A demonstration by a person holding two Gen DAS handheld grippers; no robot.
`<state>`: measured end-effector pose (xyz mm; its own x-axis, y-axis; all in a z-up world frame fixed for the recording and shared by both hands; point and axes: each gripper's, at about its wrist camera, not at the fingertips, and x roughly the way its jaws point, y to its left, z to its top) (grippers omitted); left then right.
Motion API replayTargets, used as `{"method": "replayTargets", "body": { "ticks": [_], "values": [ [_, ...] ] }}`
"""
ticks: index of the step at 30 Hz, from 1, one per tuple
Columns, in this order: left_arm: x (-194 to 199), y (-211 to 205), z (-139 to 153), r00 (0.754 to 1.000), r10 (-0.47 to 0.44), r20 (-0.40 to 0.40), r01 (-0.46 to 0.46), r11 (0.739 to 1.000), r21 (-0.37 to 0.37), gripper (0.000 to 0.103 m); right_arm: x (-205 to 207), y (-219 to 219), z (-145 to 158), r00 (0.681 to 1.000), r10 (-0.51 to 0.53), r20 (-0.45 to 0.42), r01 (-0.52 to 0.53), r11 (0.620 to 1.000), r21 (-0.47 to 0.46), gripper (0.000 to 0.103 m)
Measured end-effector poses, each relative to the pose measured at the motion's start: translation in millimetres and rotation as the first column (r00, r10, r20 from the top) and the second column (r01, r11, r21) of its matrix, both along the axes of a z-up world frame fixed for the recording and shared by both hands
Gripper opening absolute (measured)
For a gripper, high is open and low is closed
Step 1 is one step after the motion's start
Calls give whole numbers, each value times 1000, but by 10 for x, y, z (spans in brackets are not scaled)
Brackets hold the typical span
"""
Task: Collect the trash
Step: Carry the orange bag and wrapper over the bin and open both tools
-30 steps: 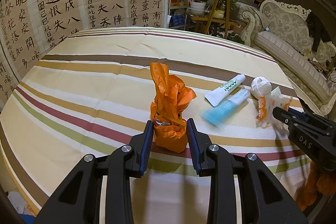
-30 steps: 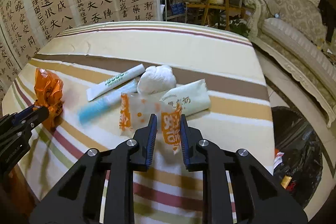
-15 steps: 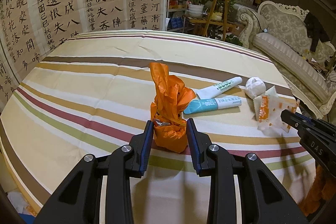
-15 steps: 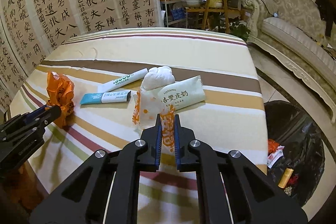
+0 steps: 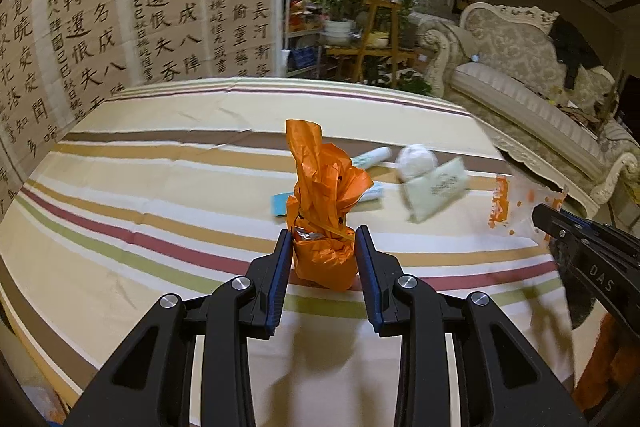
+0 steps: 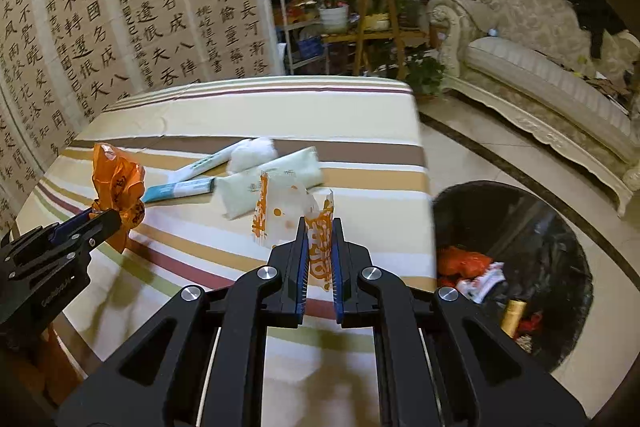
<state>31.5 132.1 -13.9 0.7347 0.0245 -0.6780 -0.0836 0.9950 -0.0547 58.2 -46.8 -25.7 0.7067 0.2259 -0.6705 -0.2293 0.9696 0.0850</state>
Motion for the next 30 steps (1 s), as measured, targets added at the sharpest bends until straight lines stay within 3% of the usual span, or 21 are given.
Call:
{"method": "replayTargets", "body": {
  "ticks": [13,30],
  "values": [
    [7,-829,43,985,-172,27,172,985,22,33,-175,-812,38,982,-182,41,181,983,16,10],
    [112,-1840,-37,933,-359,35,356,931,85,33,-267,-1678,-164,921,-387,43,387,922,4,10]
  ]
}}
